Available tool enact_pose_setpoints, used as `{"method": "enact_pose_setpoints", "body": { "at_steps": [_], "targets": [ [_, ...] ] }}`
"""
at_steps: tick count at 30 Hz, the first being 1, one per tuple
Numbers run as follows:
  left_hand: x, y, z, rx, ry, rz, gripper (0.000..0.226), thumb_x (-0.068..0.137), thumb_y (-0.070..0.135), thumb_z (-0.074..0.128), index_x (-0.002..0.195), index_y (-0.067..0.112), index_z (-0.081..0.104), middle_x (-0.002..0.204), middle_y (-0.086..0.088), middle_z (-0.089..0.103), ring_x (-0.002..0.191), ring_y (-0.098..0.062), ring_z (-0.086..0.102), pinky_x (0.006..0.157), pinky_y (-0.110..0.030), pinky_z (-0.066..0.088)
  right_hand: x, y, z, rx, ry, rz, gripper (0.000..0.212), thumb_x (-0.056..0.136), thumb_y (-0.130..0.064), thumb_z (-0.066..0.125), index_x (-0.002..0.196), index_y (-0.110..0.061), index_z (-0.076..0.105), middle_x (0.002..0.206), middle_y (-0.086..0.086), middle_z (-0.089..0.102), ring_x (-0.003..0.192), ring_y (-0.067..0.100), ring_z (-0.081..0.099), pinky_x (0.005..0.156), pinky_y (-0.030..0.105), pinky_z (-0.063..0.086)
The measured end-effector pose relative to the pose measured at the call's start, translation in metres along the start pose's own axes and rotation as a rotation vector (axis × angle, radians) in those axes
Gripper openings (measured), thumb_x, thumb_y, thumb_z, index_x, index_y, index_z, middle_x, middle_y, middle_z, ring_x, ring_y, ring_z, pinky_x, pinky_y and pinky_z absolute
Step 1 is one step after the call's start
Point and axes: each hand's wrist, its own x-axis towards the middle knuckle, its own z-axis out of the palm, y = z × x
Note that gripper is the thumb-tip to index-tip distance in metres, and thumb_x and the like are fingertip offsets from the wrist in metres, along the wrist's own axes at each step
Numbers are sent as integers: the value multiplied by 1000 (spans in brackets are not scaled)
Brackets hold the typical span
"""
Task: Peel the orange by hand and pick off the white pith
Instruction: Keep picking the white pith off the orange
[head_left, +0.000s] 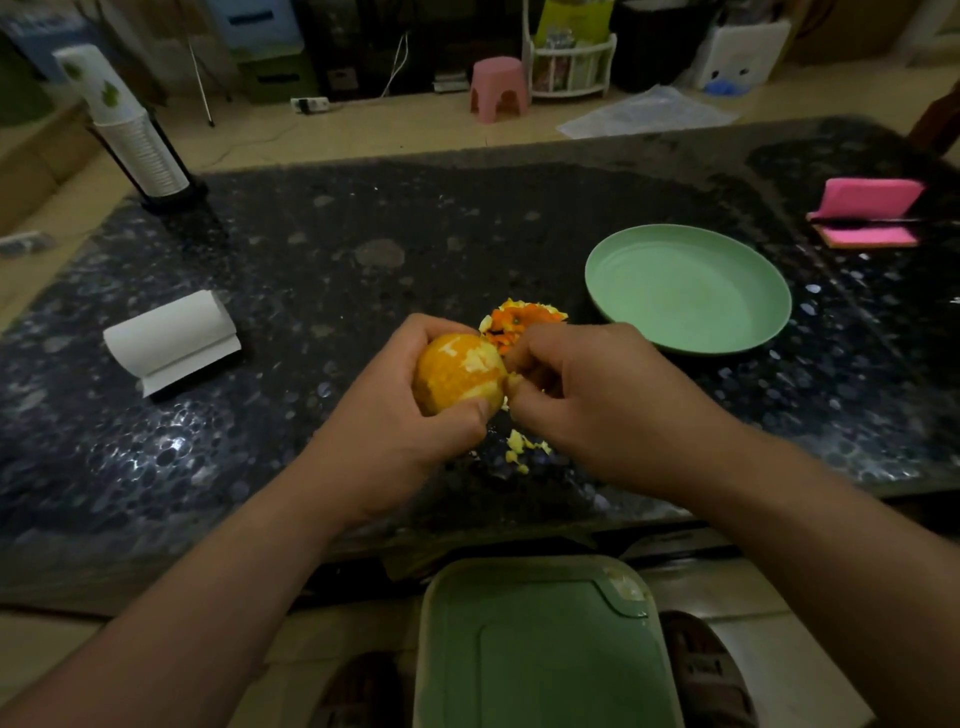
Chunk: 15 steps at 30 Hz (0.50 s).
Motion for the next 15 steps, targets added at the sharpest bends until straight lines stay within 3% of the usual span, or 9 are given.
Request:
{"method": "enact_pose_setpoints", "body": {
  "at_steps": [4, 7, 11, 13, 15],
  "targets": [
    [0, -1, 1, 0, 1, -18, 47, 76, 30, 73, 121, 34, 58, 101, 3, 65, 75, -3, 63, 62, -22, 54, 1, 1, 6, -81, 74, -63, 15, 95, -29, 62, 81, -26, 59, 65, -7, 53, 57, 10, 49, 52, 34, 41],
    [-1, -2, 3, -61, -53, -31, 50, 71, 36, 76, 120, 33, 61, 99, 4, 67, 76, -6, 63, 62, -23, 54, 2, 4, 3, -24, 107, -40, 11, 96, -22, 62, 87, -26, 67, 64, -8, 57, 57, 10, 52, 53, 33, 43],
    [3, -10, 6, -450, -83, -156, 64, 67, 33, 78, 126, 15, 59, 97, -8, 69, 71, -20, 64, 51, -28, 49, 4, 14, 3, 151, 64, 80, 17, 103, -20, 59, 98, -28, 73, 65, -6, 64, 54, 7, 55, 49, 19, 39],
    [6, -12, 6, -588, -66, -239, 65, 70, 28, 75, 129, 10, 54, 97, -15, 69, 69, -25, 64, 48, -29, 46, 9, 23, 9, 77, -3, 140, 22, 108, -28, 52, 97, -24, 70, 75, -1, 68, 59, 9, 58, 57, 33, 50],
    [8, -14, 7, -656, -47, -274, 54, 78, 22, 67, 127, 6, 52, 100, -22, 66, 67, -28, 63, 46, -29, 44, 13, 30, 17, -57, -121, 204, 33, 111, -37, 46, 88, -19, 62, 81, 0, 66, 73, 21, 61, 67, 42, 52]
  ]
}}
